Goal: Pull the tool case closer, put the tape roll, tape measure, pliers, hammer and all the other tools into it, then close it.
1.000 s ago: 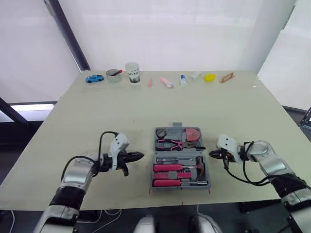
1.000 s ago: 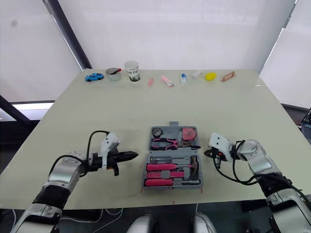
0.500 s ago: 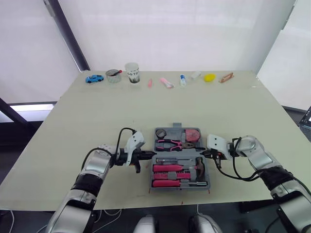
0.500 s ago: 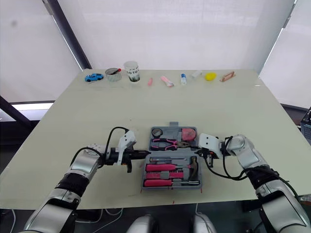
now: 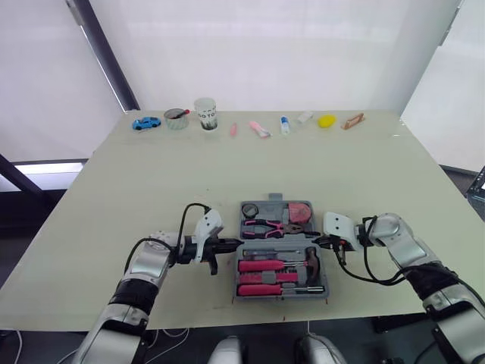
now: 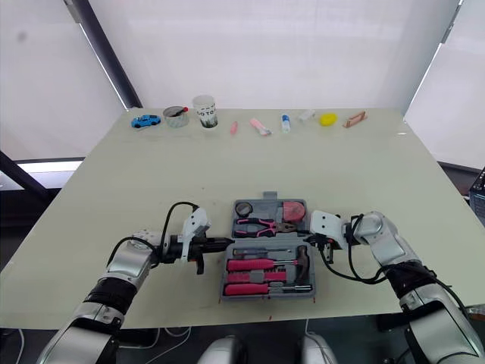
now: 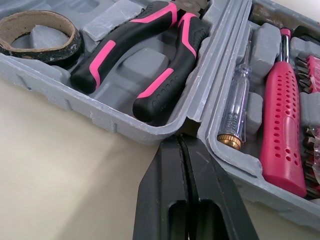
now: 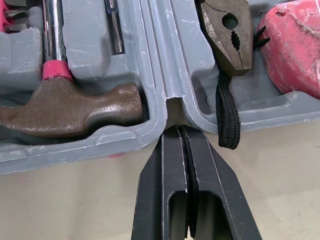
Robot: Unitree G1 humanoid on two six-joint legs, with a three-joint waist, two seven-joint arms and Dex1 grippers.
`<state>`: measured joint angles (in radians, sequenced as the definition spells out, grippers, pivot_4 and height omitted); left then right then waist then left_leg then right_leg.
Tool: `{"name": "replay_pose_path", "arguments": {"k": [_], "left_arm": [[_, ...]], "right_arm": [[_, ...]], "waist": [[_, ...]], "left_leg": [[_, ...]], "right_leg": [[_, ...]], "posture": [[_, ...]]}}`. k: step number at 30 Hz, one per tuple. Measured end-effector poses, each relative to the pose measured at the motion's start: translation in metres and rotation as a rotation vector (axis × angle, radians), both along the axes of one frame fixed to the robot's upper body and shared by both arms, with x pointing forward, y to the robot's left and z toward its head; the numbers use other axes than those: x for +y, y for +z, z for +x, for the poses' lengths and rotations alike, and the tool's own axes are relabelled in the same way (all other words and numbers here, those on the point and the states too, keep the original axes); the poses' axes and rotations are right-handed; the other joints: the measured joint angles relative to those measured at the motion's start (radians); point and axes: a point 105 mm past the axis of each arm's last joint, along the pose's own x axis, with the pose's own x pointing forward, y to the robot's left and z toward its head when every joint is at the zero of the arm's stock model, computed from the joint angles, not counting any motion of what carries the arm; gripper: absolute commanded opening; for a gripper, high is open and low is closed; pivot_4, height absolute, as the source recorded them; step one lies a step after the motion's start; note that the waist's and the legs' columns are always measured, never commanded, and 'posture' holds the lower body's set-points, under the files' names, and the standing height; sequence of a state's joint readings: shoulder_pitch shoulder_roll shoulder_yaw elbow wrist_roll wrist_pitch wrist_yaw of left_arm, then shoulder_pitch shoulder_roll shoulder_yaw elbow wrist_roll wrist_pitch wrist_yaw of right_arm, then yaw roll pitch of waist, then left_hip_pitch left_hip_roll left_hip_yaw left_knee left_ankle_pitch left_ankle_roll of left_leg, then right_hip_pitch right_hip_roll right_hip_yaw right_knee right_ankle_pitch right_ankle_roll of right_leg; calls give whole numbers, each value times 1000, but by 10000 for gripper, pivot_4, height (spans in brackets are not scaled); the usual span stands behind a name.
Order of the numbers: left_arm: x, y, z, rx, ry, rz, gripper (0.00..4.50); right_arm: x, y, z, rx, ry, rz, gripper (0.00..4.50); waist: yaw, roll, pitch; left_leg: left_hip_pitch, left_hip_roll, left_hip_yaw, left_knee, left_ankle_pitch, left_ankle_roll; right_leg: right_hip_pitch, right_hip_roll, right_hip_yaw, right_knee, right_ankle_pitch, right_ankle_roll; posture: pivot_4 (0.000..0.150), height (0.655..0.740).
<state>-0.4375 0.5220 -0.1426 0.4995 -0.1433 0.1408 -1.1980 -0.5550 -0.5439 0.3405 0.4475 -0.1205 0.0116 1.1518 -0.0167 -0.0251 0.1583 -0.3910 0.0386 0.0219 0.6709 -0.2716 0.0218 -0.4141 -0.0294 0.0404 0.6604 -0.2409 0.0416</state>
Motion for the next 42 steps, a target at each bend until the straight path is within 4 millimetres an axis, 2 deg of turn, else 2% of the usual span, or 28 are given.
{"name": "replay_pose_path", "arguments": {"k": [3,21,42], "left_arm": [[0,-2,-4,1,4,-11,423],[0,-7,-20,14,1,-12,423],[0,-11,-27,24,7,-19,423]], "right_arm": [[2,-2,-7,7,13,4,0],[1,-5,-17,32,21,-6,0],[0,-7,-24,64,20,-11,0]], "waist": [[0,0,-1],[1,1,-2],[1,2,-4]], "left_leg": [[0,0,0,0,0,0],[2,0,0,0,0,0],[5,0,1,-1,0,0]], "right_leg": [[0,0,0,0,0,0],[2,0,0,0,0,0],[4,0,1,1,0,0]], "posture": [[1500,7400],[1500,7400],[1500,7400]]}}
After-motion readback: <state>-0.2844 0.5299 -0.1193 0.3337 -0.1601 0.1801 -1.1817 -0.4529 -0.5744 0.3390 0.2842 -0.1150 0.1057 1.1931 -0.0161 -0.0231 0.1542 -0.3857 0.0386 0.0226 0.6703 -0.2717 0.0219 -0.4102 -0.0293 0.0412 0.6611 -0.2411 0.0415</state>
